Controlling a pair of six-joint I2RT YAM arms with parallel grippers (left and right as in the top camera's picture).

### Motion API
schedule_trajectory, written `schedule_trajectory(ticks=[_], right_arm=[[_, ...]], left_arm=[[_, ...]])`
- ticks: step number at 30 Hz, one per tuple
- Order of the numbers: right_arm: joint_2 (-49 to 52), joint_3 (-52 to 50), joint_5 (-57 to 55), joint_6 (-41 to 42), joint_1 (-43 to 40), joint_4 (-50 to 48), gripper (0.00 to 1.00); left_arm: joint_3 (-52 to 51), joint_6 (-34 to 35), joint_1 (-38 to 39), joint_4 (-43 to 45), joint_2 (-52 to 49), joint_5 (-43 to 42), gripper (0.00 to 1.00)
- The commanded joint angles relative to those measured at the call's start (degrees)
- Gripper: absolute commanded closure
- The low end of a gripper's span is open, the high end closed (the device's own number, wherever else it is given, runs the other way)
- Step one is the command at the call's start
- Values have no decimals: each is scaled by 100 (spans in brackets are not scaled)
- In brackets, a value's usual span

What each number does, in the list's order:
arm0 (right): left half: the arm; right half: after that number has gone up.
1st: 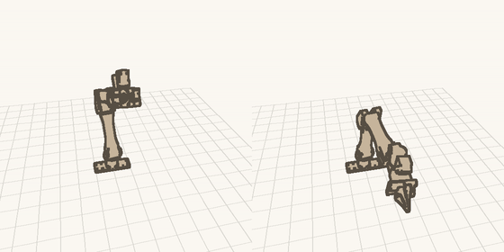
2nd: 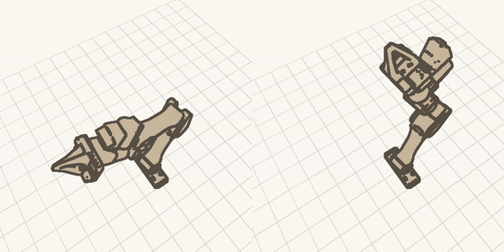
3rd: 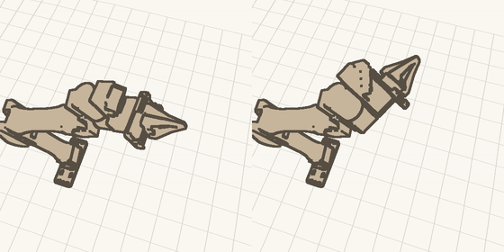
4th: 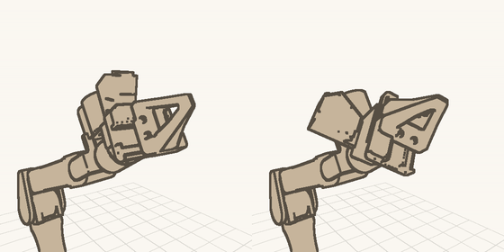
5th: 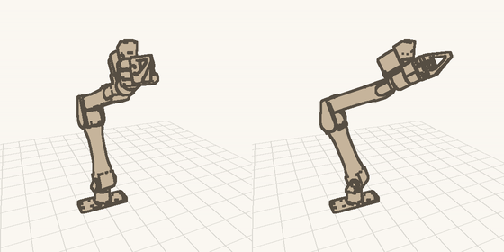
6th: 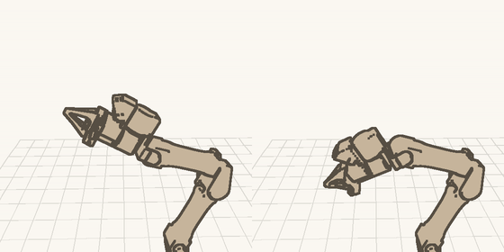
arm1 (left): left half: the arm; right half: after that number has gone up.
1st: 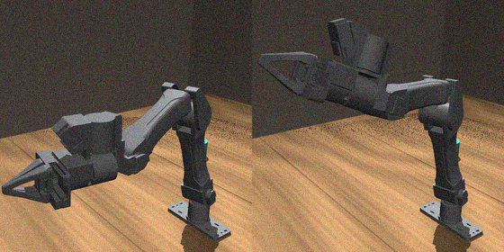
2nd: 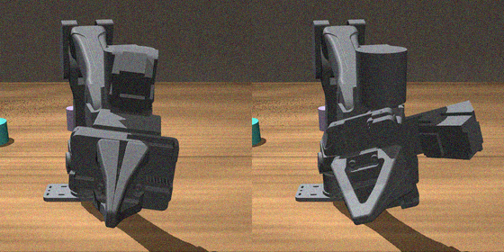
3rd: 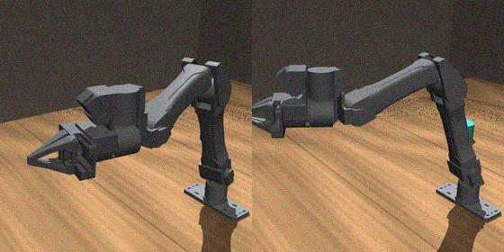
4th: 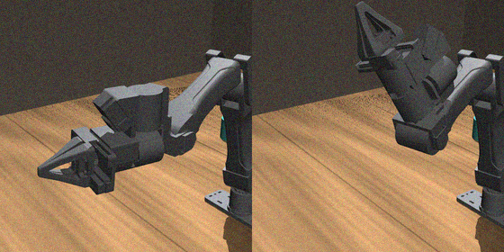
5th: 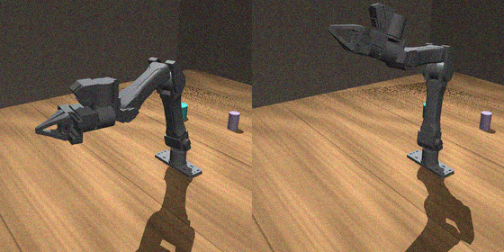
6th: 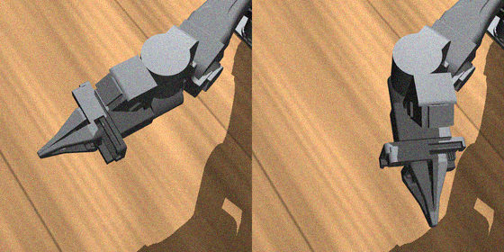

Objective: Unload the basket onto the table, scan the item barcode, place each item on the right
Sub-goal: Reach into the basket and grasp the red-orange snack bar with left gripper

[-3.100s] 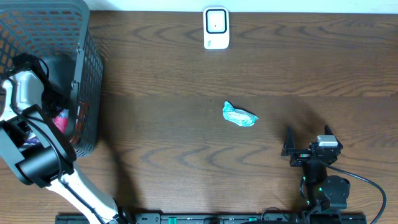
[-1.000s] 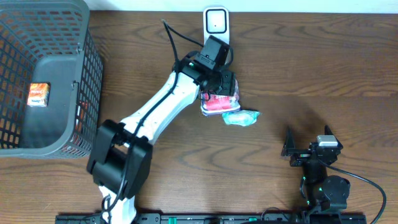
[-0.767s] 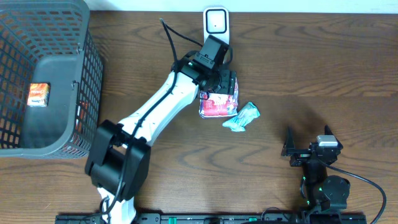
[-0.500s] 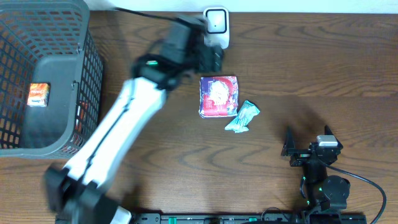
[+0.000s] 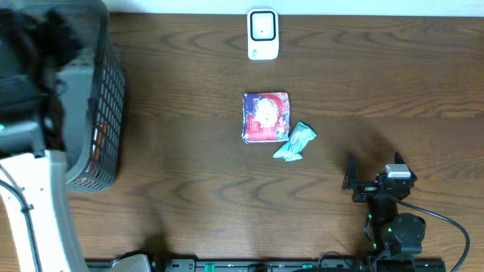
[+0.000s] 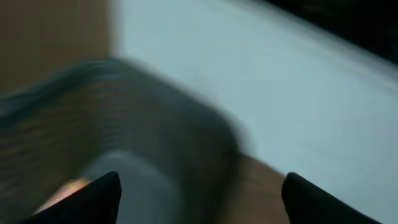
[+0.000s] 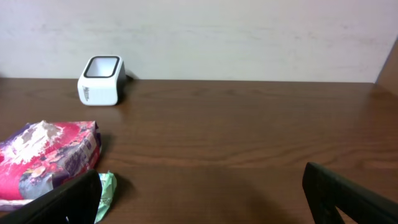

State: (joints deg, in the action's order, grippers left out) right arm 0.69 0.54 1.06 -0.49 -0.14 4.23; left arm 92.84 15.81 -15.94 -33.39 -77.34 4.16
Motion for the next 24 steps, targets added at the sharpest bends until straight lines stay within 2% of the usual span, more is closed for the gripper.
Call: schedule_trajectory(ticks=[1,4,7,10,16,19,22,24], right_arm=[[-31,-22,-26,-44,22,4,1],[-31,-22,-26,-44,22,4,1],[-31,-22,-26,-42,22,4,1],[-31,-22,-26,-44,22,4,1],[-31,-22,-26,-44,22,4,1],[-31,-22,-26,-44,22,4,1],[-31,-22,-28,-44,22,4,1],[-31,-22,-26,-44,22,4,1]], left_arm=[[39,-120,-723,-267,-356,361,17],[-9,-223,-1058,-540,-732,361,18],[-76,-940,-1097,-907,-1200,361,17],[-83,-1283,-1082,-1353,-1578,363,17],[-83,-1259,-1088,-1816,-2114,363,17],[-83,-826,-1174,-1978,-2258,345,17],[-83,-699,-1357,-2186,-2343,-212,17],[-90,-876,-1471,-2356,-2385,-623,17]])
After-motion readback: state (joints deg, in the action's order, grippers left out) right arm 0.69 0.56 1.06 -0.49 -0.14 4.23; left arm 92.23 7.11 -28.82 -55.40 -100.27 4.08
